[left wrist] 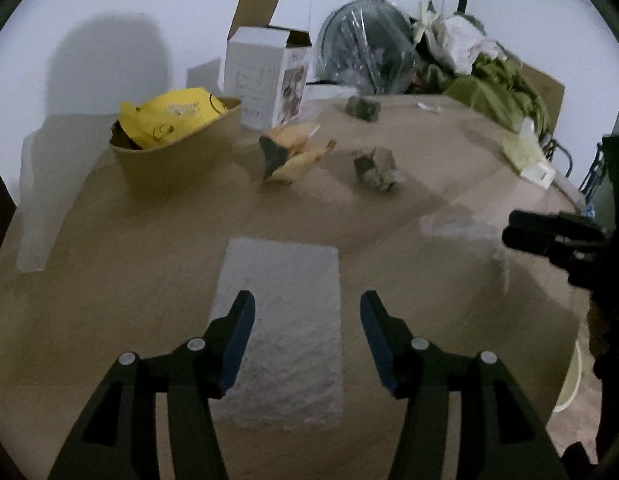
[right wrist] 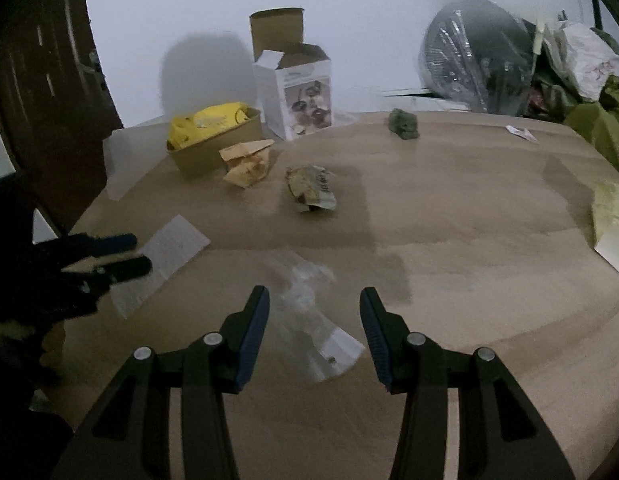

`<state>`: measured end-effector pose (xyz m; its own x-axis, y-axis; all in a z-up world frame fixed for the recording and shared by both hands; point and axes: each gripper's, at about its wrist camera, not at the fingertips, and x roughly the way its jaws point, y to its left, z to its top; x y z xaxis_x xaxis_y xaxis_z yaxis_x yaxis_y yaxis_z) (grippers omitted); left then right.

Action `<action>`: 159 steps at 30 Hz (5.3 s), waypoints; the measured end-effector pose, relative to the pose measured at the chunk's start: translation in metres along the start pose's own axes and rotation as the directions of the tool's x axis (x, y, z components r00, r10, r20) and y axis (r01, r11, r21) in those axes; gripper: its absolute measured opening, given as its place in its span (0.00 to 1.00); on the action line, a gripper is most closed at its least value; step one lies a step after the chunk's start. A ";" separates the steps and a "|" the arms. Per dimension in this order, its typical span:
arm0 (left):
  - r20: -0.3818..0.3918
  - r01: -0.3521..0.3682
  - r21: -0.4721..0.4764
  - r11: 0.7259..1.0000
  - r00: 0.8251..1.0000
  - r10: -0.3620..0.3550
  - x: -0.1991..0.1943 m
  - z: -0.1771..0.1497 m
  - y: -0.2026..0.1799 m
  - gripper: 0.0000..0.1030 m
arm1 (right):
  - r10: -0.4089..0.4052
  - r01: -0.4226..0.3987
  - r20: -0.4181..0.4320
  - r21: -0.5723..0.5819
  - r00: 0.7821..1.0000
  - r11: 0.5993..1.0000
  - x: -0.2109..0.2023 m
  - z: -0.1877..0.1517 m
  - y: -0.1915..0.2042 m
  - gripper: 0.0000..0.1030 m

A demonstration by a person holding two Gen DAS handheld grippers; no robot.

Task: Collect trash
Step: 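Grasp the small clear wrapper with the right gripper while the left grasps the bubble-wrap sheet, then lift and carry the wrapper and bubble wrap with both grippers toward the bucket, then open both grippers over the bucket to drop the wrapper and bubble wrap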

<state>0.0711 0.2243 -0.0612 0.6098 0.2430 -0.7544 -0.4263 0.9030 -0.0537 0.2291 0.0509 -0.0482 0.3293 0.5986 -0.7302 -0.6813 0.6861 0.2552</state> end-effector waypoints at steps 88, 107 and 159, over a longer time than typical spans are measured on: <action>0.042 0.189 0.211 0.959 0.978 -0.202 -0.051 -0.023 -0.130 0.09 | -0.101 0.092 0.089 0.098 0.991 0.991 -0.106 -0.087 -0.051 0.23; 0.007 0.279 0.331 0.902 0.955 -0.298 -0.050 -0.030 -0.190 0.09 | -0.216 0.191 0.107 0.204 0.971 0.960 -0.157 -0.134 -0.079 0.23; -0.306 0.568 0.580 0.584 0.817 -0.489 0.007 -0.067 -0.367 0.09 | -0.486 0.476 -0.116 0.487 0.866 0.732 -0.227 -0.273 -0.141 0.45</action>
<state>0.1872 -0.1287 -0.0906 0.5017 -0.3517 -0.7903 0.4846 0.8710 -0.0800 0.0720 -0.2947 -0.0908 0.5406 0.1374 -0.8300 -0.0236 0.9887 0.1483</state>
